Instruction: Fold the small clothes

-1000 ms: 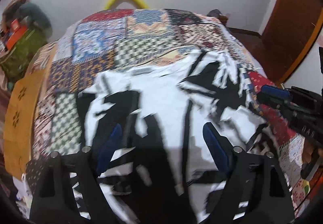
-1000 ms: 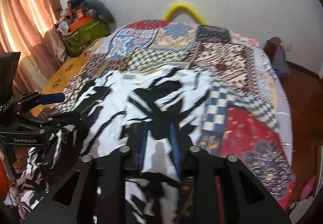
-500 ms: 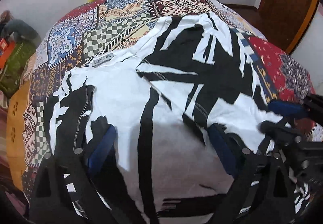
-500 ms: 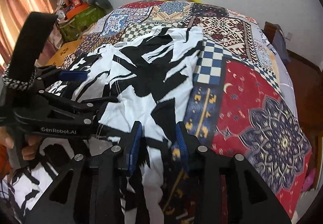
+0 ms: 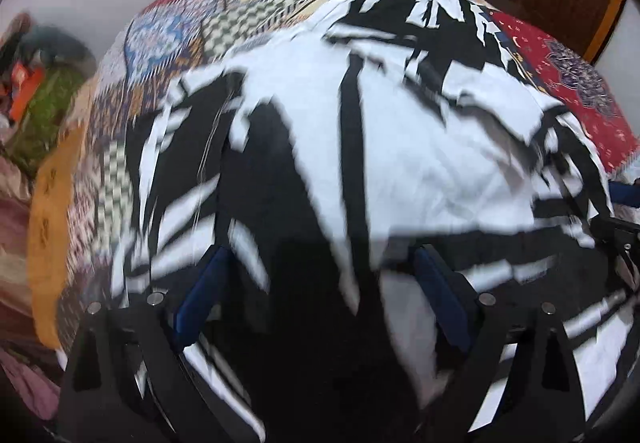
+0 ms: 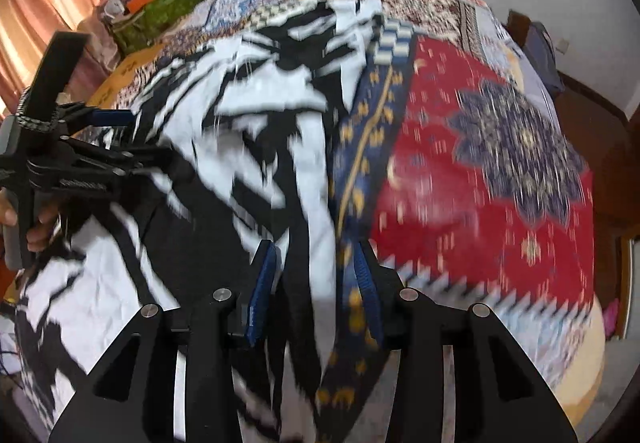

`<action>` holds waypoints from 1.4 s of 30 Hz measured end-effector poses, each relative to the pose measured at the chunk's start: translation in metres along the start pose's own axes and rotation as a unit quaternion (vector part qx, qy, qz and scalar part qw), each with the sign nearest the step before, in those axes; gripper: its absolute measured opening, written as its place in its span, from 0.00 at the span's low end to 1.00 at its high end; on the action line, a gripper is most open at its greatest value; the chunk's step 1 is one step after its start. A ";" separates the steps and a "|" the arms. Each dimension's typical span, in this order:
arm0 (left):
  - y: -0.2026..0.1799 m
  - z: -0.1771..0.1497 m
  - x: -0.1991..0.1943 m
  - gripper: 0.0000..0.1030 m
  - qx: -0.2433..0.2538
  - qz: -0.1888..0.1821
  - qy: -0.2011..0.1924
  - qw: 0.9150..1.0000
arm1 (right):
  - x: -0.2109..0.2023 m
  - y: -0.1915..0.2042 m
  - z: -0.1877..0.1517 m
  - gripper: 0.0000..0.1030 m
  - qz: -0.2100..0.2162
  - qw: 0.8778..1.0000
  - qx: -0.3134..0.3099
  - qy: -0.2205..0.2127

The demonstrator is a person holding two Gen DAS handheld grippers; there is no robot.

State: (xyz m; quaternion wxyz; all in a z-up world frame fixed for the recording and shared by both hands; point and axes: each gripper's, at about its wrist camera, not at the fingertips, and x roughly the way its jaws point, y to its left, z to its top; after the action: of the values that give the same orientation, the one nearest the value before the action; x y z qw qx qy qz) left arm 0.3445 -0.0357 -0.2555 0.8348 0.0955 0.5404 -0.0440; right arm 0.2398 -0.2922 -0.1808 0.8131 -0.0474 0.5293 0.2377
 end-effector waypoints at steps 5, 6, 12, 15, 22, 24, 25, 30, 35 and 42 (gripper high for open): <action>0.028 -0.034 -0.032 0.91 -0.040 0.000 -0.014 0.999 | -0.025 0.007 -0.018 0.36 -0.002 1.000 0.009 -0.008; 0.033 -0.038 -0.040 0.91 -0.044 0.005 -0.021 0.999 | -0.034 0.009 -0.020 0.36 -0.004 1.000 0.012 -0.016; 0.074 -0.072 -0.111 0.91 -0.074 0.044 -0.085 0.993 | -0.086 0.021 -0.032 0.50 -0.012 0.996 0.027 -0.079; 0.100 -0.097 -0.133 0.92 -0.093 0.056 -0.094 0.990 | -0.100 0.028 -0.041 0.53 -0.012 0.995 0.032 -0.094; 0.149 -0.173 -0.128 0.92 -0.149 0.071 -0.047 0.985 | -0.091 0.036 -0.076 0.63 -0.025 0.995 0.053 -0.078; 0.160 -0.197 -0.120 0.92 -0.170 0.067 -0.025 0.983 | -0.084 0.037 -0.087 0.63 -0.025 0.996 0.063 -0.064; 0.164 -0.206 -0.116 0.92 -0.178 0.066 -0.018 0.982 | -0.080 0.035 -0.093 0.63 -0.022 0.996 0.071 -0.056; 0.176 -0.242 -0.095 0.92 -0.205 0.055 0.016 0.977 | -0.071 0.029 -0.111 0.63 -0.012 0.995 0.095 -0.025; 0.179 -0.261 -0.079 0.85 -0.236 0.019 0.031 0.971 | -0.064 0.032 -0.122 0.62 0.004 0.995 0.095 -0.009; 0.176 -0.269 -0.081 0.38 -0.269 -0.053 0.013 0.962 | -0.059 0.038 -0.128 0.27 0.042 0.992 0.116 -0.027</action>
State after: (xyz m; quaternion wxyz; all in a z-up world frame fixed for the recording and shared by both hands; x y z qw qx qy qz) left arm 0.1013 0.1893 -0.2688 0.8193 -0.1606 0.5471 0.0602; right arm 0.0961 -0.3206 -0.1777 0.8163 0.0764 0.5327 0.2100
